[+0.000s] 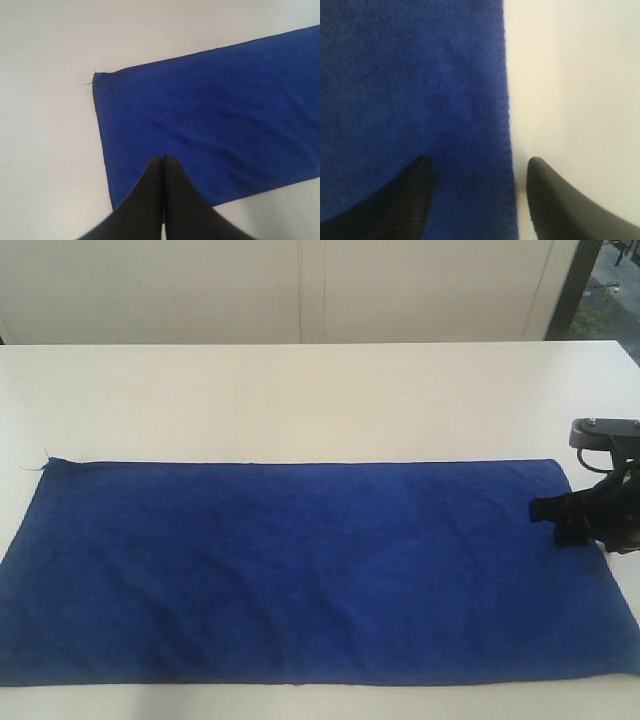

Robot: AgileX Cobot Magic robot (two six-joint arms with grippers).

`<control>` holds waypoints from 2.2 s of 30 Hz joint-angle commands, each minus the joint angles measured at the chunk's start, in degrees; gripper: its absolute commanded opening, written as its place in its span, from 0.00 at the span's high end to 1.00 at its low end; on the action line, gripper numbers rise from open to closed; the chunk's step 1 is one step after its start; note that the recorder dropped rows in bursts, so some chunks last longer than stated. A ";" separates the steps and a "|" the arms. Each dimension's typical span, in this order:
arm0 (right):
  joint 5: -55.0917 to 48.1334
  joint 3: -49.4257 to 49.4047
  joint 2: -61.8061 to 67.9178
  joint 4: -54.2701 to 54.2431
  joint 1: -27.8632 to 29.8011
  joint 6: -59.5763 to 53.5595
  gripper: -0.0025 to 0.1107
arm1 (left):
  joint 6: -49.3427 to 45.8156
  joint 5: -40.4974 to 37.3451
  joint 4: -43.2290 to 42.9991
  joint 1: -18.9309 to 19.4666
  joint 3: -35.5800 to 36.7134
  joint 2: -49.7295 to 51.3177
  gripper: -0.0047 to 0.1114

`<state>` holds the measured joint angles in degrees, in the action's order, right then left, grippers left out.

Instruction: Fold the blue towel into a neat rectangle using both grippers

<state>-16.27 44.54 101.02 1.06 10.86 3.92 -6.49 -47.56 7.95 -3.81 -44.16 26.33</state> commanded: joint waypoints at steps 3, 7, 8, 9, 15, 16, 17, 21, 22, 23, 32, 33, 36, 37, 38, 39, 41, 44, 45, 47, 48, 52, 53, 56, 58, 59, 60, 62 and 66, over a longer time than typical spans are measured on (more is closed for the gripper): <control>0.66 0.31 0.28 0.48 0.44 0.33 0.55 | 0.09 -0.46 0.35 0.21 0.28 -0.38 0.96; -0.65 0.31 0.28 0.48 0.44 0.33 0.71 | 0.09 -0.46 0.35 0.21 0.28 -0.38 0.96; -0.86 0.31 0.28 0.48 0.44 0.33 0.75 | 0.09 -0.46 0.35 0.21 0.28 -0.38 0.96; -1.14 0.31 0.28 0.48 0.44 0.33 0.77 | 0.09 -0.46 0.35 0.21 0.28 -0.38 0.96; -1.90 0.36 0.28 1.58 0.69 0.33 0.94 | 0.09 -0.46 0.35 0.21 0.28 -0.38 0.96; -1.90 0.36 0.28 2.31 1.14 0.33 0.96 | 0.09 -0.46 0.35 0.21 0.28 -0.38 0.96; -1.90 0.36 0.28 2.71 1.26 0.33 0.97 | 0.09 -0.46 0.35 0.21 0.28 -0.38 0.96; -2.04 1.12 0.16 3.85 3.62 0.33 0.98 | 0.09 -0.46 0.35 0.21 0.28 -0.38 0.96; -2.04 1.49 0.16 3.98 4.24 0.33 0.98 | 0.09 -0.46 0.35 0.21 0.28 -0.38 0.96; -2.04 2.03 0.16 4.11 5.31 0.33 0.98 | 0.09 -0.46 0.35 0.21 0.28 -0.38 0.96; -1.69 5.41 0.16 5.02 14.03 0.33 0.98 | 0.09 -0.46 0.35 0.21 0.28 -0.38 0.96; -1.28 5.52 0.16 5.02 14.89 0.33 0.98 | 0.09 -0.46 0.35 0.21 0.28 -0.38 0.96; 0.55 5.52 0.16 5.02 18.03 0.54 0.98 | 0.09 -0.46 0.35 0.21 0.28 -0.38 0.96; 1.16 5.52 0.16 5.02 19.23 0.97 0.98 | 0.09 -0.46 0.35 0.21 0.28 -0.38 0.96; 1.82 5.52 0.16 5.02 20.42 1.24 0.98 | 0.09 -0.46 0.35 0.21 0.28 -0.38 0.96; 2.75 5.52 0.16 5.02 21.57 1.52 0.98 | 0.09 -0.46 0.35 0.21 0.28 -0.38 0.96; 3.98 5.52 0.16 5.02 23.38 3.34 0.98 | 0.09 -0.46 0.35 0.21 0.28 -0.38 0.96; 4.62 5.52 0.16 5.02 24.02 4.03 0.98 | 0.09 -0.46 0.35 0.21 0.28 -0.38 0.96; 4.88 5.52 0.16 4.91 24.02 4.03 0.98 | 0.09 -0.46 0.35 0.21 0.28 -0.38 0.96; 5.27 5.52 0.03 4.90 24.02 4.03 0.98 | 0.09 -0.46 0.35 0.21 0.28 -0.38 0.96; 5.25 5.52 -0.10 4.90 24.02 4.03 0.98 | 0.09 -0.46 0.35 0.21 0.28 -0.38 0.96; 4.66 5.52 -2.82 3.74 23.85 4.03 0.98 | 0.09 -0.46 0.35 0.21 0.28 -0.38 0.96; 4.38 5.52 -4.06 2.67 23.66 4.03 0.98 | 0.09 -0.46 0.35 0.21 0.28 -0.38 0.96; 3.61 5.52 -8.08 -0.48 21.77 4.03 0.98 | 0.09 -0.46 0.35 0.21 0.28 -0.38 0.96; 2.95 5.52 -11.29 -1.06 19.59 4.03 0.98 | 0.09 -0.46 0.35 0.21 0.28 -0.38 0.96; 2.43 5.52 -12.98 -1.06 18.14 4.03 0.98 | 0.09 -0.46 0.35 0.21 0.28 -0.38 0.96; 1.88 5.52 -14.62 -1.06 16.64 4.03 0.98 | 0.09 -0.46 0.35 0.21 0.28 -0.38 0.96; 0.94 5.52 -18.01 -1.06 13.52 4.27 0.98 | 0.09 -0.46 0.35 0.21 0.28 -0.38 0.96; -0.08 5.52 -23.94 -1.62 7.45 5.51 0.98 | 0.09 -0.46 0.35 0.21 0.28 -0.38 0.96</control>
<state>-15.51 49.64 80.98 0.00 21.80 8.40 -6.49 -47.56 7.95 -3.81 -44.16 26.33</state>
